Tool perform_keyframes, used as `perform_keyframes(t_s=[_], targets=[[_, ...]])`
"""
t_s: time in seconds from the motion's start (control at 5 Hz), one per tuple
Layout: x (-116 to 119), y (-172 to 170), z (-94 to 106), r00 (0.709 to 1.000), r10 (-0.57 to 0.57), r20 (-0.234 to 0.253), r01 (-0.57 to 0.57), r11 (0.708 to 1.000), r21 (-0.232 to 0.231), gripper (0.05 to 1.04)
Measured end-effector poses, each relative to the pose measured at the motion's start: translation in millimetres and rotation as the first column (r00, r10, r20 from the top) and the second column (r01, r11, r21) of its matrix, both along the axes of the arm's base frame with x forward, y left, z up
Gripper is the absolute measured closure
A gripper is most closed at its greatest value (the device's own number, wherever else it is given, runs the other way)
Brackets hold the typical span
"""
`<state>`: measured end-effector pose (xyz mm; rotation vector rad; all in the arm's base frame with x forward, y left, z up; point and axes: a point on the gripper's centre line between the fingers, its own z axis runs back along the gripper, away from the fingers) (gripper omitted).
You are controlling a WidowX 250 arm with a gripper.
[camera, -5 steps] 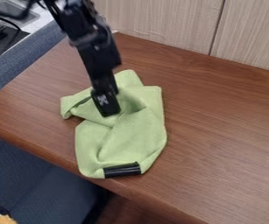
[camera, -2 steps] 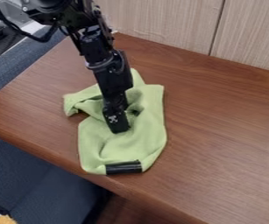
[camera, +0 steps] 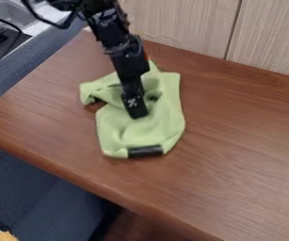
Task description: Move the cloth to the left of the table
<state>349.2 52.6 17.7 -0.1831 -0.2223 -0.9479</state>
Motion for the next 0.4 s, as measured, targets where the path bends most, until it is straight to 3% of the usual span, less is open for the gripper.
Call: perform_keyframes(t_s=[0.4], targets=[[42.2,17.4,1.6,0.999,0.038,0.025,-0.038,0.999,-0.023,0.083]])
